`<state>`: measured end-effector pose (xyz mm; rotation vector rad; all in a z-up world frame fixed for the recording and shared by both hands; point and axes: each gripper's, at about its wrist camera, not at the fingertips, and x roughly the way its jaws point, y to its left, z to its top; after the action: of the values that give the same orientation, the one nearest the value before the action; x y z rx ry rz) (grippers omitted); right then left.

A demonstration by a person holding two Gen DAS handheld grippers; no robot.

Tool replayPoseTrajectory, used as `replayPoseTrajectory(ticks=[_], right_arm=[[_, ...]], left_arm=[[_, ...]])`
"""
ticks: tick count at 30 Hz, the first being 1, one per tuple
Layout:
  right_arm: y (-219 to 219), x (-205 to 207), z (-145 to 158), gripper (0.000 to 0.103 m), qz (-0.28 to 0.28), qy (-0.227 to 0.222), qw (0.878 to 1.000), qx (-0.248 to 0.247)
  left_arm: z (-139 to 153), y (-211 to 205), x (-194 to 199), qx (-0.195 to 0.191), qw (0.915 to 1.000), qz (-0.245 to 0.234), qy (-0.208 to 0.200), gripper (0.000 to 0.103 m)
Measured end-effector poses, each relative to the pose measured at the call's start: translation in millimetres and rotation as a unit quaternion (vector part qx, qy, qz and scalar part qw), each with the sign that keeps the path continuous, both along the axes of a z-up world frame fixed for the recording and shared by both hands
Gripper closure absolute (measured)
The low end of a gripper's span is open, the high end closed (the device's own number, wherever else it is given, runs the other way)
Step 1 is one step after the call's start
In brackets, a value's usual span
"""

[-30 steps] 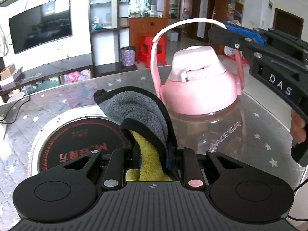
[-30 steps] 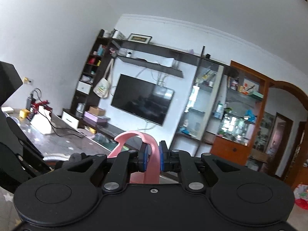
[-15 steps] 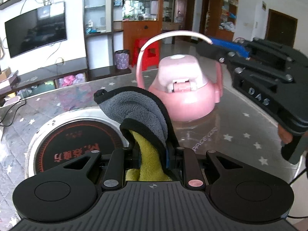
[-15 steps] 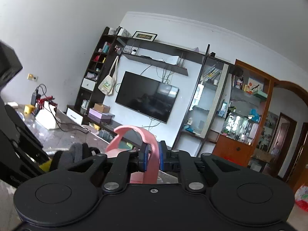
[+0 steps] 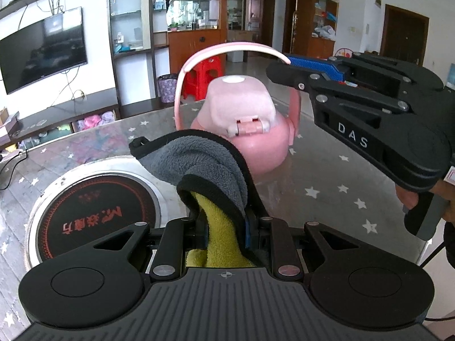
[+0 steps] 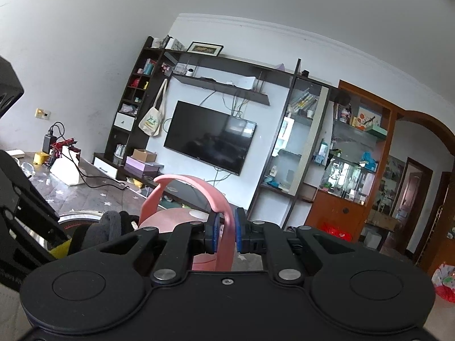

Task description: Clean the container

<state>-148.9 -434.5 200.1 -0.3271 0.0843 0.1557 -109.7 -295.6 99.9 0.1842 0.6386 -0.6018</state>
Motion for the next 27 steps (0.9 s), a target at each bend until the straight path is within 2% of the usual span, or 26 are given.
replayPoseTrajectory(ticks=[7,23,27], right_arm=[[-6.0,-5.4,-2.5,0.091,-0.009,0.004,1.0,0.017],[4.7,-8.0,-6.3,0.09,-0.017,0.002,0.999,0.034],[-7.0,-4.1,-7.5,0.09,-0.019,0.002,0.999,0.035]], left_arm=[[-6.9,-4.7,-3.3,0.002,1.0,0.002,-0.001,0.082],[-28.6,-0.9,-0.6,-0.004,0.9994,0.005,0.035,0.082],[-32.1,-0.1,0.8,-0.004,0.9991,0.005,0.041,0.082]])
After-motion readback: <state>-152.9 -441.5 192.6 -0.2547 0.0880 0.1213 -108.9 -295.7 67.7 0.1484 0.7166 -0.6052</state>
